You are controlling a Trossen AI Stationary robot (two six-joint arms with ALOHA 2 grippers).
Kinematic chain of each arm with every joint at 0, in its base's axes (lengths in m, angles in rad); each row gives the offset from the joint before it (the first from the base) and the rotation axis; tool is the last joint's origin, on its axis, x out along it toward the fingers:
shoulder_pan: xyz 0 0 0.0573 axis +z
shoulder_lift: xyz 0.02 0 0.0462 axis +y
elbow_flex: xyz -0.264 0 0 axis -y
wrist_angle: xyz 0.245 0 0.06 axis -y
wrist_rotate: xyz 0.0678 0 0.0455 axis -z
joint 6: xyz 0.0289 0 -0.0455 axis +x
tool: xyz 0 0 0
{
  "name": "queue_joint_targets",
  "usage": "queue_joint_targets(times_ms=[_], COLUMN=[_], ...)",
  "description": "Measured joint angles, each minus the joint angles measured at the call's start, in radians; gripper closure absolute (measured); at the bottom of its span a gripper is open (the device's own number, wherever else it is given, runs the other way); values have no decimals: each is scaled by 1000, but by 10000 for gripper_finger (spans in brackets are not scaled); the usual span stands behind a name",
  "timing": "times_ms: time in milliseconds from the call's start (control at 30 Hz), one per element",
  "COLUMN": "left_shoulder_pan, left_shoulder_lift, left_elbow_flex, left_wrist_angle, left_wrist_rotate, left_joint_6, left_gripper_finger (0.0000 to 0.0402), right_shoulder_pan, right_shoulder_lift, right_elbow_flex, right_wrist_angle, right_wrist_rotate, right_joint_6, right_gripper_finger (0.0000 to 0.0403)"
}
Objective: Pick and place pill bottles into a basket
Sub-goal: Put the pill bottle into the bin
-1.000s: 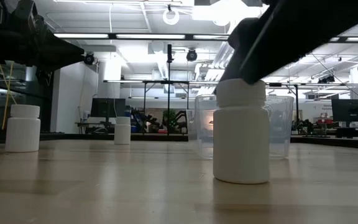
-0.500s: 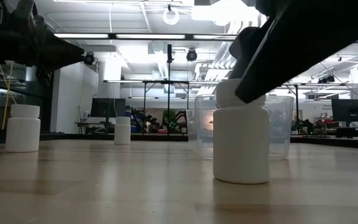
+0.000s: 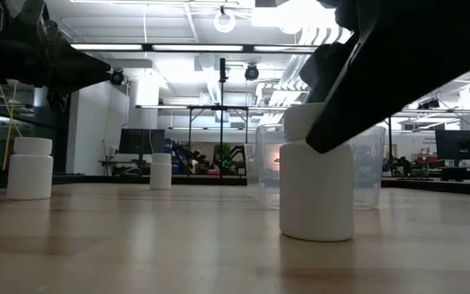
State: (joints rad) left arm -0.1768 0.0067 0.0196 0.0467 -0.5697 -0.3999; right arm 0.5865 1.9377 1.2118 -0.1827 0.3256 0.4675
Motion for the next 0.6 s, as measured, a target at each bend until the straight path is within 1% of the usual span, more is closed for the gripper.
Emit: queue_joint_targets(times_ms=[100, 167, 300, 467, 600], left_shoulder_pan=[0, 0, 0, 0, 0], left_shoulder_lift=[0, 0, 0, 0, 0], left_elbow_flex=[0, 0, 0, 0, 0], left_wrist_angle=[0, 0, 0, 0, 0], left_wrist_rotate=[-2, -3, -6, -55, -71], left_joint_6=[7, 7, 8, 11, 10], left_gripper_finger=[277, 277, 277, 277, 277], right_shoulder_pan=[0, 0, 0, 0, 0], right_shoulder_lift=[0, 0, 0, 0, -2], right_elbow_flex=[0, 0, 0, 0, 1], right_wrist_angle=[1, 0, 0, 0, 3], right_wrist_rotate=[-1, -19, -25, -25, -36], right_joint_6=[14, 23, 23, 30, 49], right_gripper_finger=[160, 162, 174, 209, 242])
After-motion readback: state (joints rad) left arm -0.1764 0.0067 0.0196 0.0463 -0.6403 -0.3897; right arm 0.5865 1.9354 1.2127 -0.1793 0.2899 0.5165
